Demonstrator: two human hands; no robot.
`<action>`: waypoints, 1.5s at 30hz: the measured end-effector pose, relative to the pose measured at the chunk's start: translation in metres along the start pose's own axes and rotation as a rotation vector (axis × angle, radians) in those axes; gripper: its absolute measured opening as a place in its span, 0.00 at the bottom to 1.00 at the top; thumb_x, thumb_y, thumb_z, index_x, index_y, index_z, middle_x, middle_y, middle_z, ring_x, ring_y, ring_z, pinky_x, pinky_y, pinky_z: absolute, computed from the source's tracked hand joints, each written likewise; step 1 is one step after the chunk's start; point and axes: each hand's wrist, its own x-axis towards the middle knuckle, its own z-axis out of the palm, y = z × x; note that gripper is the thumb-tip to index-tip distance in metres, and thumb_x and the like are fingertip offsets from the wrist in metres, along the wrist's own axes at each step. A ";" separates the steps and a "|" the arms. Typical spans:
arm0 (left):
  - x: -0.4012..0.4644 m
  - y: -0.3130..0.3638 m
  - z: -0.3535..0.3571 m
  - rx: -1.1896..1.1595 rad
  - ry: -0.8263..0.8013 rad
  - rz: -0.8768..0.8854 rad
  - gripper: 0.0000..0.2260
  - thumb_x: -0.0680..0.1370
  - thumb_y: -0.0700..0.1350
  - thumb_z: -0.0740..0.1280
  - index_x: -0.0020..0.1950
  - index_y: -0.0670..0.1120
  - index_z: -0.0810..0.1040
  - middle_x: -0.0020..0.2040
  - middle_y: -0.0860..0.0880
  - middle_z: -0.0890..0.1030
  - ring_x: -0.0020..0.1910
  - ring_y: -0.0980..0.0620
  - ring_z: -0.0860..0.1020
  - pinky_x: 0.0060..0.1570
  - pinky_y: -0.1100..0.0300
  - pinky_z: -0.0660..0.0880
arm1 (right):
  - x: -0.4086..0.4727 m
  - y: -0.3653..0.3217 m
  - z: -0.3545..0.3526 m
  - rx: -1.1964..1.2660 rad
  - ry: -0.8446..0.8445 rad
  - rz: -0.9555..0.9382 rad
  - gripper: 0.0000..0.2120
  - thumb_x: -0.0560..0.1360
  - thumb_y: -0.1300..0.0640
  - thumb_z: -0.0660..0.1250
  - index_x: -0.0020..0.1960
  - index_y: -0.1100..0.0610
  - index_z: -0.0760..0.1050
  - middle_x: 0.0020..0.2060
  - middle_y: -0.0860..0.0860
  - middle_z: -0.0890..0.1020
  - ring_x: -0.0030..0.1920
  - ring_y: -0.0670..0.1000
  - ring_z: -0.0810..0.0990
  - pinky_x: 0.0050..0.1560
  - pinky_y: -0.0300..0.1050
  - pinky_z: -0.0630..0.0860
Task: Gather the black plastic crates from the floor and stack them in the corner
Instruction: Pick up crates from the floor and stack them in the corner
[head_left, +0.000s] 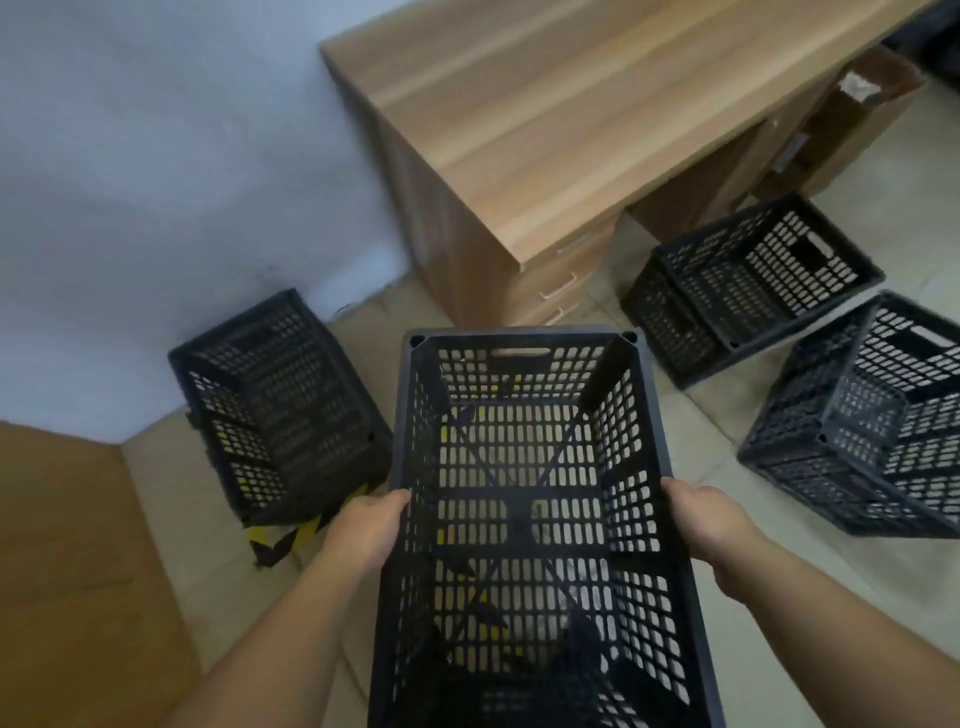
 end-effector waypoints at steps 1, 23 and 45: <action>0.004 -0.007 -0.019 -0.021 0.016 -0.019 0.15 0.85 0.55 0.64 0.44 0.47 0.75 0.45 0.49 0.80 0.45 0.48 0.77 0.54 0.52 0.70 | -0.008 -0.014 0.015 -0.023 -0.005 -0.015 0.24 0.81 0.43 0.58 0.59 0.64 0.77 0.54 0.60 0.83 0.52 0.61 0.82 0.56 0.53 0.77; 0.098 -0.067 -0.320 -0.363 0.220 -0.076 0.40 0.66 0.70 0.65 0.69 0.44 0.80 0.60 0.43 0.85 0.60 0.39 0.82 0.68 0.42 0.75 | -0.097 -0.280 0.273 -0.263 -0.191 -0.297 0.24 0.81 0.45 0.60 0.57 0.66 0.79 0.50 0.64 0.85 0.49 0.61 0.84 0.57 0.61 0.81; 0.250 0.031 -0.397 -0.645 0.278 -0.199 0.09 0.84 0.50 0.67 0.53 0.44 0.77 0.52 0.43 0.85 0.56 0.42 0.82 0.65 0.45 0.75 | 0.005 -0.460 0.429 -0.459 -0.246 -0.319 0.18 0.82 0.47 0.64 0.55 0.64 0.79 0.51 0.61 0.83 0.50 0.62 0.82 0.47 0.52 0.79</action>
